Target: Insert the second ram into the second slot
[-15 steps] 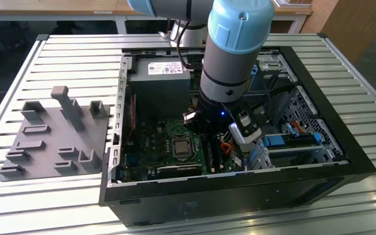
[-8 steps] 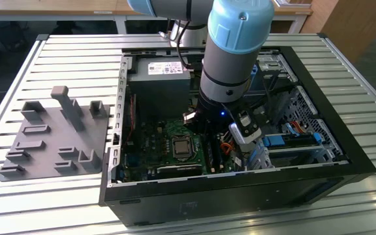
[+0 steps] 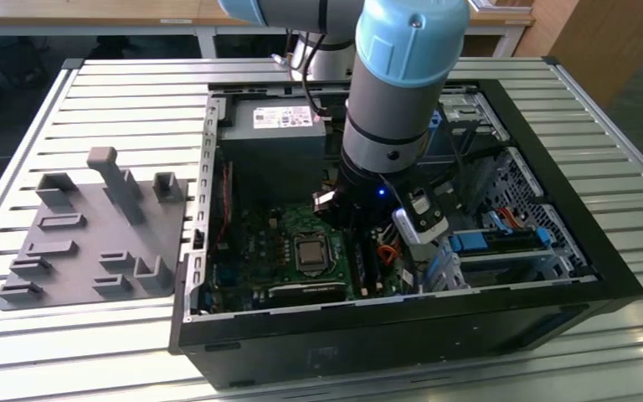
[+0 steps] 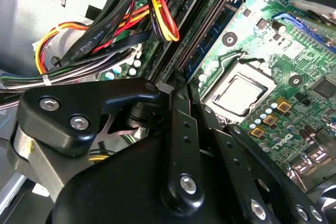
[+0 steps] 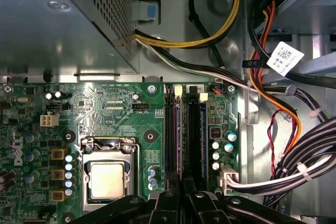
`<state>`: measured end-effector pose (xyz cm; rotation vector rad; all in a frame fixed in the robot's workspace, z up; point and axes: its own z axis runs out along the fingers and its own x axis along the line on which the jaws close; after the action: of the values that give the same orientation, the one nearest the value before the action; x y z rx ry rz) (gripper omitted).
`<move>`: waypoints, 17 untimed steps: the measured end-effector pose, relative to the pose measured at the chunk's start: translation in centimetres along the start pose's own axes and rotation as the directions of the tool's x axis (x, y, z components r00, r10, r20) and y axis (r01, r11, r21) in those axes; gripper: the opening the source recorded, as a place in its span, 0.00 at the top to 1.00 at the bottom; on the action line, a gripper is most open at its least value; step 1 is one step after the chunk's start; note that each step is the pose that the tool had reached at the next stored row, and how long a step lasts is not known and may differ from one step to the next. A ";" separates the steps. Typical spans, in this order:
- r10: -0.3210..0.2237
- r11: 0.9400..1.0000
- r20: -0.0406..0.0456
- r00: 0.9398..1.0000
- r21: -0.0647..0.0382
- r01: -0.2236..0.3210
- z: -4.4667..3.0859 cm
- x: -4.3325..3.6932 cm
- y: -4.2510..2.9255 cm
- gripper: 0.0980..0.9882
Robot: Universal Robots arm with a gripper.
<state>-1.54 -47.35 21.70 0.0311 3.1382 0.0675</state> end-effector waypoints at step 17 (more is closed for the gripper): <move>0.000 1.000 0.000 1.000 0.015 0.000 0.01 -0.16 0.00 0.96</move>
<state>-1.38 -47.35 21.69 0.0312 3.1385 0.0434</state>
